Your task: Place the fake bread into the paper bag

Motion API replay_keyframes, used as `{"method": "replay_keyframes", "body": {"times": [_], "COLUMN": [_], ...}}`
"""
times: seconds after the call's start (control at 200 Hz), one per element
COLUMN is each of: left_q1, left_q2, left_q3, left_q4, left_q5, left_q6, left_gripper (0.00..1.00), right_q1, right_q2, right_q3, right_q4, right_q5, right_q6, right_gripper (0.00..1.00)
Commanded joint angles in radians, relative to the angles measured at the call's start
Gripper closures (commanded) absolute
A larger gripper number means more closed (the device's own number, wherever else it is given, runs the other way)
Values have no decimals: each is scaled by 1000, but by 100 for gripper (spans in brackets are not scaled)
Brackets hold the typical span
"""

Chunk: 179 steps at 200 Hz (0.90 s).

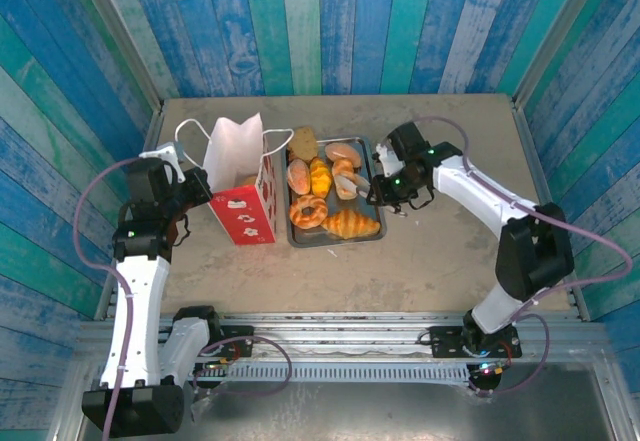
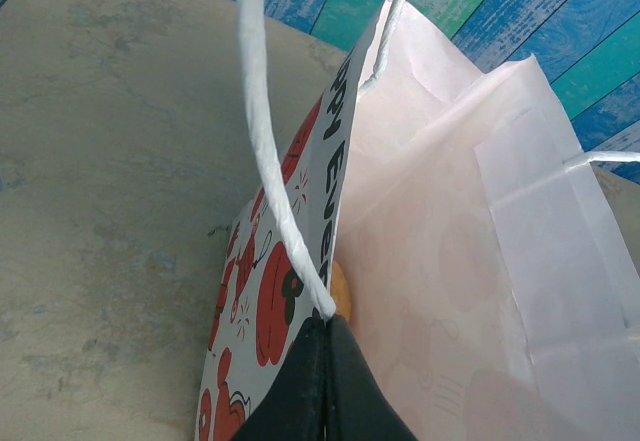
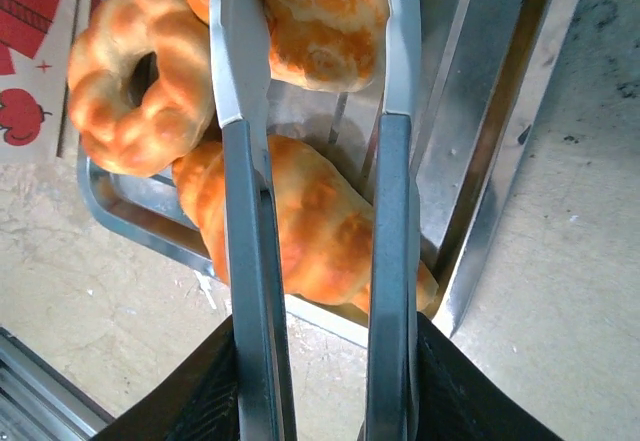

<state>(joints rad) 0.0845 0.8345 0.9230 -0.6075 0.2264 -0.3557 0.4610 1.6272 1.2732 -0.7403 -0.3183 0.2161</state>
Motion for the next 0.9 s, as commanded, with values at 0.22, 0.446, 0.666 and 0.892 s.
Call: {"method": "replay_keyframes", "body": {"times": [0.22, 0.446, 0.666, 0.892], "left_q1": [3, 3, 3, 3], "left_q2": [-18, -19, -20, -20], "left_q3": [24, 22, 24, 25], "left_q4": [24, 29, 31, 33], "left_q5": [17, 22, 24, 24], "left_q6": [-2, -5, -6, -7], "left_gripper": [100, 100, 100, 100], "right_q1": [-5, -1, 33, 105], "right_q2": [-150, -210, -219, -147], "right_q3": [70, 192, 340, 554], "right_q4": [-99, -160, -172, -217], "right_q5": [41, 40, 53, 90], "right_q6": [-26, -20, -17, -46], "right_gripper": [60, 60, 60, 59]}}
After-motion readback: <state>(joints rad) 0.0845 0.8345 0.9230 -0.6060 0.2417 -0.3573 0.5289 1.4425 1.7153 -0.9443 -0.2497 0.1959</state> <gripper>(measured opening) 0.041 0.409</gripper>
